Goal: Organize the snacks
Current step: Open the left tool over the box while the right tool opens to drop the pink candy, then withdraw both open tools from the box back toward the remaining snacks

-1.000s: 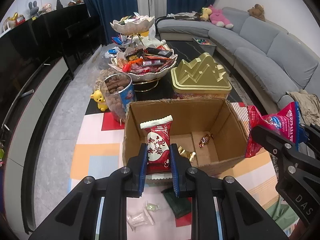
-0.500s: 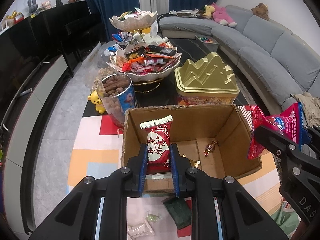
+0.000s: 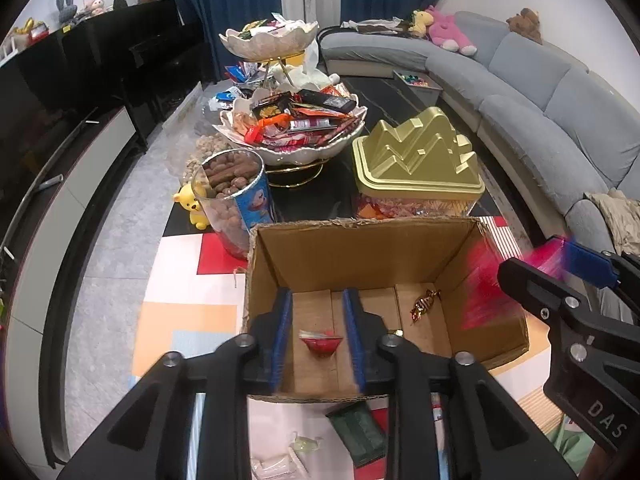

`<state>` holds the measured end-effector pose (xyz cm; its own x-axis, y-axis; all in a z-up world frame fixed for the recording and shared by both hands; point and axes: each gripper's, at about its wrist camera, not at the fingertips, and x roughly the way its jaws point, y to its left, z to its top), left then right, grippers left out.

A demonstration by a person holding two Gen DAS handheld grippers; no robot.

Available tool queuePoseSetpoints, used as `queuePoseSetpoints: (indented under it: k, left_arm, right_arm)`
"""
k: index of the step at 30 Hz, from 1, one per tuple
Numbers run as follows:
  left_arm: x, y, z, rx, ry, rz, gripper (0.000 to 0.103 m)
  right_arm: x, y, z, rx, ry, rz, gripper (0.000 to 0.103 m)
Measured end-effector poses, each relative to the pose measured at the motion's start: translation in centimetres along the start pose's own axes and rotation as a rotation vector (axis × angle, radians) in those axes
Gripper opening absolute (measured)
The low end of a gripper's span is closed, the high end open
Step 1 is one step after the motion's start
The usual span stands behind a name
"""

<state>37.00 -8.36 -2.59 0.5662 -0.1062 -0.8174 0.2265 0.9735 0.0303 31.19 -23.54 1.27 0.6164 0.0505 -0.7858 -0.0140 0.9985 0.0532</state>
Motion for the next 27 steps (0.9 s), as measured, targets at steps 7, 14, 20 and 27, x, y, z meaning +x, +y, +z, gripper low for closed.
queuePoseSetpoints:
  k: [7,14,20,27]
  left_arm:
    - [-0.9,0.7,0.0,-0.019,-0.014,0.021,0.058]
    - [-2.4,1.5,-0.2,-0.036,-0.034,0.031,0.06]
    - [-4.0,1.4,-0.6,-0.035,-0.049,0.034,0.06]
    - [-5.8,1.5,-1.2,-0.035,-0.067,0.039,0.06]
  right_arm:
    - [-0.6,0.2,0.1,0.002,-0.011,-0.013,0.066]
    - [-1.9,0.5,-0.1,-0.002,-0.026,-0.023,0.066]
    - [-3.3,0.6,-0.3,0.0,-0.045,-0.025,0.066]
    - [-4.6,0.9,-0.9,-0.001,-0.059,-0.027,0.066]
